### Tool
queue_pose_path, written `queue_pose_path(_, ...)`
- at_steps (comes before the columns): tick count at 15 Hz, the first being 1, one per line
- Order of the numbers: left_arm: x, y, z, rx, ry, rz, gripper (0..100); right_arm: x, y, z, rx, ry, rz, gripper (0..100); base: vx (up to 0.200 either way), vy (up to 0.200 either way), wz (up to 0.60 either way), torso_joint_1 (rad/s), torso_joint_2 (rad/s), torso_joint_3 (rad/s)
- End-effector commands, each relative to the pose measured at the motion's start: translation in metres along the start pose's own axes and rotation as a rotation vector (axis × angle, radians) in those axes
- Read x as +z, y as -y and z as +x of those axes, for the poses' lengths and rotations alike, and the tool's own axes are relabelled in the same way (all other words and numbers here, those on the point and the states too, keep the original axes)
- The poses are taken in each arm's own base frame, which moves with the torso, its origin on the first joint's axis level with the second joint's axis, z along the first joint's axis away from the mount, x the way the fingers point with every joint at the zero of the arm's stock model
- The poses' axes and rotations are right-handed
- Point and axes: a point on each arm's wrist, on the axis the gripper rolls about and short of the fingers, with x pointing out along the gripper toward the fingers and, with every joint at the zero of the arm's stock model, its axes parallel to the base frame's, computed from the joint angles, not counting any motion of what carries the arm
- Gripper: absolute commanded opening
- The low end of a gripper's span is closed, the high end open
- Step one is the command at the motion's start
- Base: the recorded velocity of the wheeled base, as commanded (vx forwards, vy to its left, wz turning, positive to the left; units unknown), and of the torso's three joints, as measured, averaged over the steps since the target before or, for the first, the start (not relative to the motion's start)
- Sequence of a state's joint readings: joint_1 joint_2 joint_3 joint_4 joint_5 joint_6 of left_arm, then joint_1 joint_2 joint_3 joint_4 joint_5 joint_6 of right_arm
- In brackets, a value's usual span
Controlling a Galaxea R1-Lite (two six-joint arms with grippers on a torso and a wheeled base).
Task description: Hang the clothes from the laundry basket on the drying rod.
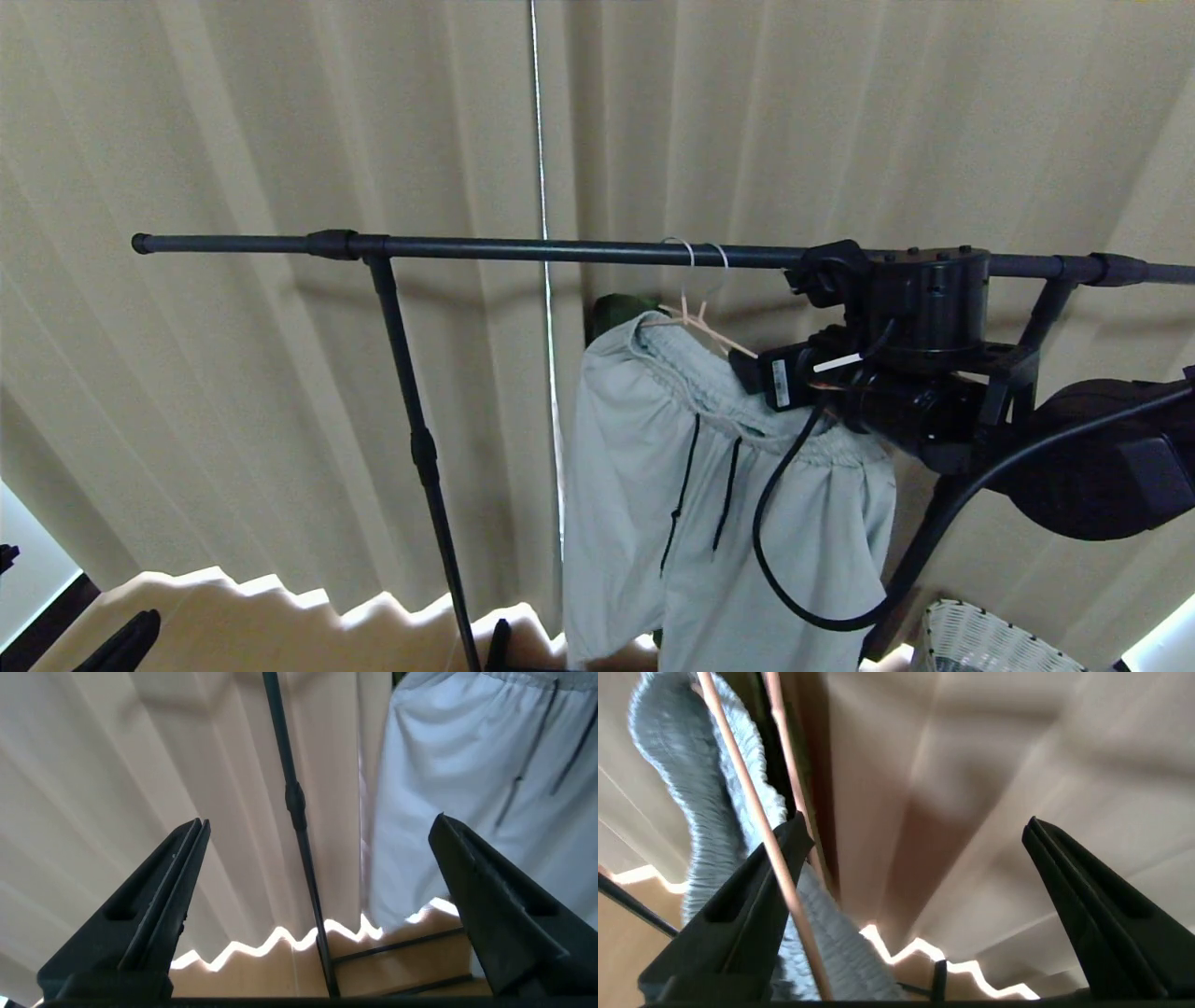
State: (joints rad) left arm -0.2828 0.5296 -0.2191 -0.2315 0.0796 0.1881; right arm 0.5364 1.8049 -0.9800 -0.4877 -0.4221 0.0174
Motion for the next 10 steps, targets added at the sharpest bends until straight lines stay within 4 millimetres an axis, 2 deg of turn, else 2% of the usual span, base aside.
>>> queue_pose_path(1, -0.0001, 0.0001, 0.0002, -0.001, -0.002, -0.001, 100, 0.0038, 0.0008, -0.0022, -0.001, 0.011, 0.000, 100, 0.000, 0.000, 0.00, 0.000, 0.00, 0.000)
queue_pose_path(4, -0.0004, 0.0001, 0.0002, -0.001, -0.002, 0.001, 100, 0.0071, 0.0008, -0.0025, -0.001, 0.015, -0.003, 100, 0.000, 0.000, 0.00, 0.000, 0.00, 0.000)
queue_pose_path(7, -0.0012, 0.0003, 0.0003, -0.002, -0.005, 0.001, 100, 0.0013, -0.0024, -0.0002, 0.008, 0.002, -0.014, 100, 0.000, 0.000, 0.00, 0.000, 0.00, 0.000)
queue_pose_path(10, -0.0012, 0.0003, 0.0003, -0.002, -0.005, 0.000, 100, -0.0022, -0.0039, -0.0007, 0.108, -0.007, -0.055, 100, 0.000, 0.000, 0.00, 0.000, 0.00, 0.000)
